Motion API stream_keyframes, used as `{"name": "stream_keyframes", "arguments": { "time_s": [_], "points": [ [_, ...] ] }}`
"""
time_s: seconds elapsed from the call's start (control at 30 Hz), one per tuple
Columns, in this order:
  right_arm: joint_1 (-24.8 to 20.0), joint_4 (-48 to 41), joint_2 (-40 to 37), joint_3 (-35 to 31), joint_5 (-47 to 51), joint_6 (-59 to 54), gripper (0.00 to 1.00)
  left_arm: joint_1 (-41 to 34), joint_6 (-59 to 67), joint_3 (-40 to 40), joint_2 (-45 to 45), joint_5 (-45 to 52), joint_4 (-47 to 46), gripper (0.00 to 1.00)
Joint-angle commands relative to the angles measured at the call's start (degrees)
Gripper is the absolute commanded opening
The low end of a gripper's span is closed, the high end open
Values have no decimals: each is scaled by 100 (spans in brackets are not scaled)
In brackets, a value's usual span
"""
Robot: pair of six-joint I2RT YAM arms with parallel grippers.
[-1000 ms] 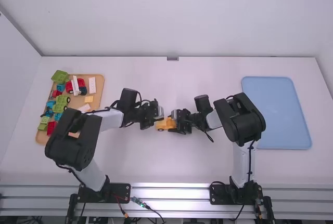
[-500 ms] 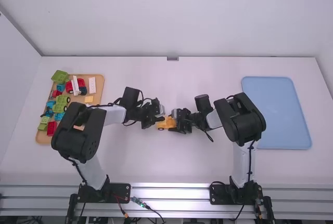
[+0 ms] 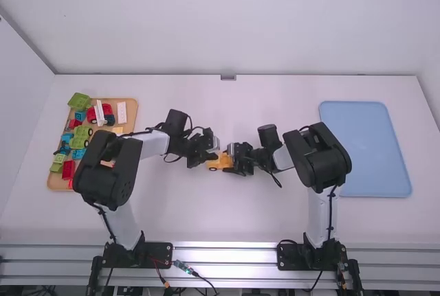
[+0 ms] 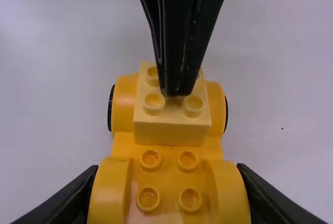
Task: Assemble lego blocks to make yellow taxi
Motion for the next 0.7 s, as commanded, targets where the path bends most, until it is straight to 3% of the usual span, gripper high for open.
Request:
{"name": "stream_keyframes", "arguments": {
  "time_s": [0.0,0.17,0.4,0.57,0.67],
  "points": [
    [-42,79,98,-79,516,-133,52,-57,72,-251,375,-1342,-162,1],
    [-48,-37,98,-22,516,-144,52,57,70,-140,226,-645,-74,2],
    [-44,179,98,-151,518,-181,52,339,846,382,-729,210,-946,2],
    [-37,179,98,-181,525,-184,52,494,431,428,-1138,-164,-905,2],
    [-37,177,98,-184,610,-179,52,601,-603,415,-1162,-903,-610,6]
  ]
}}
